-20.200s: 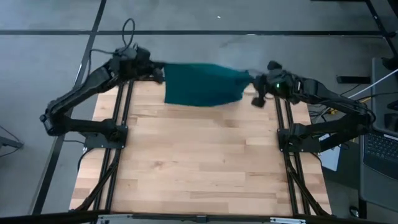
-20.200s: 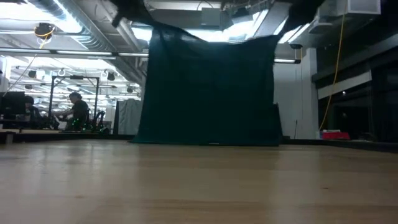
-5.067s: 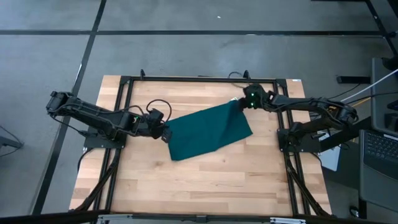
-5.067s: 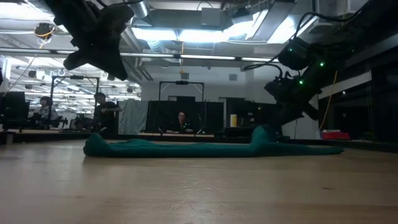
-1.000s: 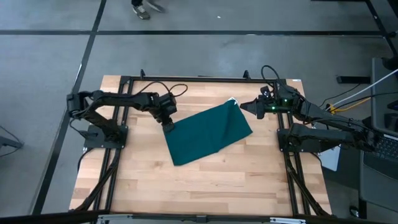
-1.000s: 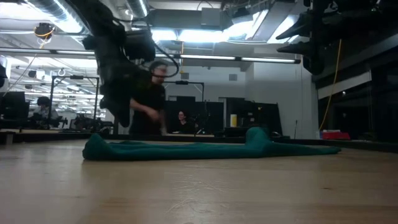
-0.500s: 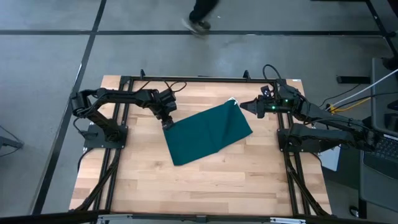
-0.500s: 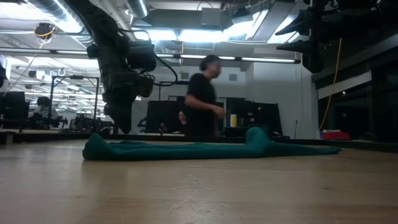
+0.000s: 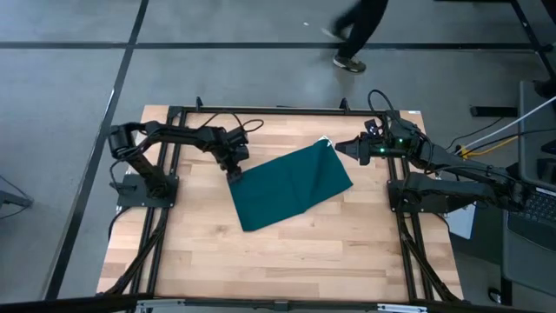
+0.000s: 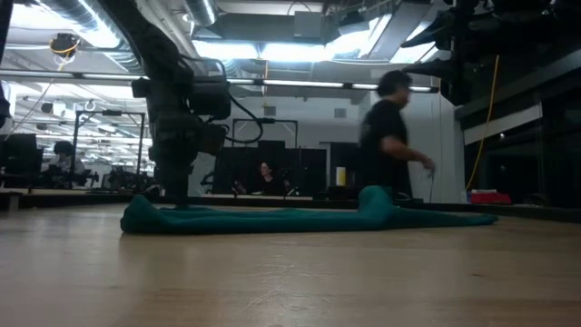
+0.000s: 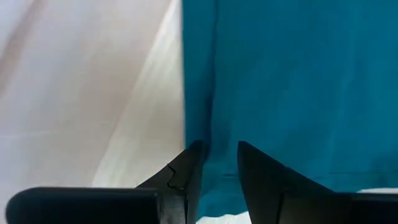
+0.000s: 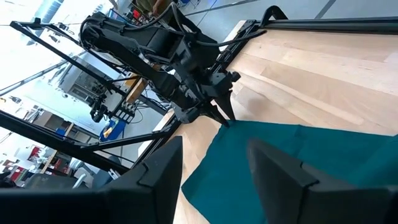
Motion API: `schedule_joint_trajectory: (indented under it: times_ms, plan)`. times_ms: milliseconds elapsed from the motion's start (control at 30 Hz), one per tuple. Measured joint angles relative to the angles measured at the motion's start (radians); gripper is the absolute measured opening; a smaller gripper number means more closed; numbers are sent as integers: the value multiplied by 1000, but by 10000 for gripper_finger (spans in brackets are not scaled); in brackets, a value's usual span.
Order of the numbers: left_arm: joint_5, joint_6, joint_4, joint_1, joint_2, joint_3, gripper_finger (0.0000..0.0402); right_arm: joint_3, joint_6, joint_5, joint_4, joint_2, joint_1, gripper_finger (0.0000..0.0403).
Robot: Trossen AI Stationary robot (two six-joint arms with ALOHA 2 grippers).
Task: Fold microfiber towels
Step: Fold the green napkin
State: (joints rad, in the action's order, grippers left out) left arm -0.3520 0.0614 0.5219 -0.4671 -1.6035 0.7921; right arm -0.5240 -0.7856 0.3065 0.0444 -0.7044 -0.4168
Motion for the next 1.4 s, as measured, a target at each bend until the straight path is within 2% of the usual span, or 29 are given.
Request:
schedule_joint_trajectory:
  times_ms: [333, 400, 500, 633, 733, 833, 967, 1000, 1133, 1233, 1400]
  plan:
    - [-32, 25, -27, 11, -27, 0, 89, 0, -3, 0, 0, 0, 0, 169]
    - [-30, 39, -25, 16, -27, 0, 72, 0, 0, 0, 0, 0, 0, 163]
    - [-36, 41, -26, 20, -27, 0, 21, 0, 0, 0, 0, 0, 0, 157]
    - [-40, 71, -21, 39, -17, 0, 5, 0, -1, 5, 0, 0, 0, 151]
    - [-67, 109, 30, 66, 29, 3, 4, 0, -15, 18, 0, 0, 0, 149]
    - [-67, 111, 184, 106, 108, 35, 4, 0, -18, 31, 0, 1, 0, 150]
    - [-3, 214, 65, 114, 292, 26, 3, 0, -12, 27, 0, 2, 0, 150]
    - [4, 221, 81, 103, 310, 27, 3, 0, -7, 26, 0, 2, 0, 149]
    - [13, 184, 389, 86, 307, 18, 3, 0, 14, 16, 0, 2, 0, 142]
    - [16, 217, 256, 109, 360, -8, 2, 0, 28, 15, 0, 2, 0, 138]
    - [-51, 241, 248, 105, 328, -33, 5, 0, 28, 15, -3, 2, 0, 137]
